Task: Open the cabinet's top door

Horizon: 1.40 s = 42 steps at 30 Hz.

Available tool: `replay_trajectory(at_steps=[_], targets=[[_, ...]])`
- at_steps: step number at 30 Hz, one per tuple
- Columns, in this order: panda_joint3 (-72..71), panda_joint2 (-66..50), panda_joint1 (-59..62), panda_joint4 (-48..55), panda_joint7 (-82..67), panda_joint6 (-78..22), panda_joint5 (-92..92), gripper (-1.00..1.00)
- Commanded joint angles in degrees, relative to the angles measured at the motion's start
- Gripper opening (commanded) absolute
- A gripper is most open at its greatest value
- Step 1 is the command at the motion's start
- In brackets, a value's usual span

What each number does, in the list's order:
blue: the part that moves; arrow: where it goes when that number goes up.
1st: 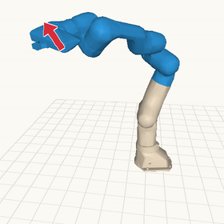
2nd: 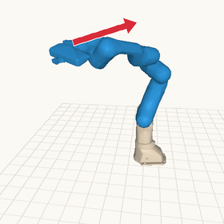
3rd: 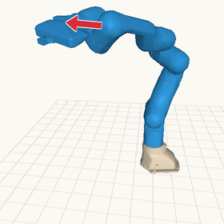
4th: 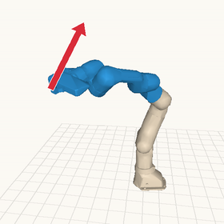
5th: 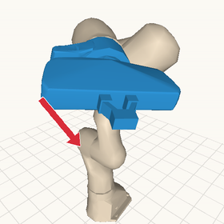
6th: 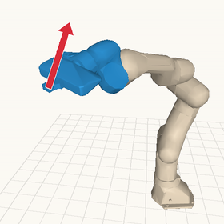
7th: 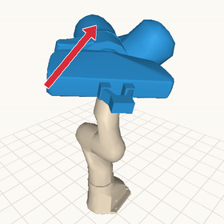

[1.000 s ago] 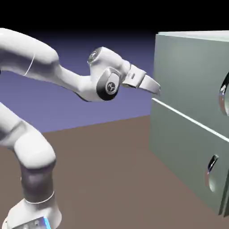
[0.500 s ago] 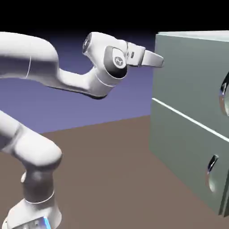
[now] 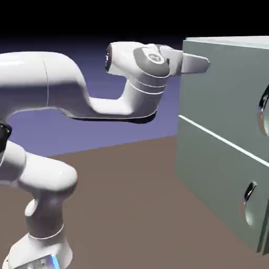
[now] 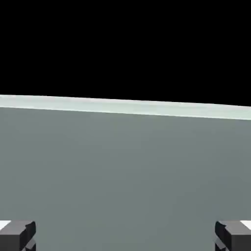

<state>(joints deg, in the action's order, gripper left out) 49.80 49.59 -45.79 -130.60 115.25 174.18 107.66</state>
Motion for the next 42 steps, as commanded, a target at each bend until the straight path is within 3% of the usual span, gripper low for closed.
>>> replay_trajectory(at_steps=[1,23,30,31,42], targets=[[1.15,0.39,-1.05,0.7,1.69,0.0,2.5,0.0],[26.51,9.01,-24.01,16.18,38.75,0.09,57.31,0.0],[32.46,7.77,-34.66,25.3,39.25,0.14,58.34,0.0],[32.46,7.77,-34.66,25.3,39.25,0.14,58.34,-1.0],[20.35,0.72,-14.07,6.99,49.65,-9.99,58.23,-1.0]])
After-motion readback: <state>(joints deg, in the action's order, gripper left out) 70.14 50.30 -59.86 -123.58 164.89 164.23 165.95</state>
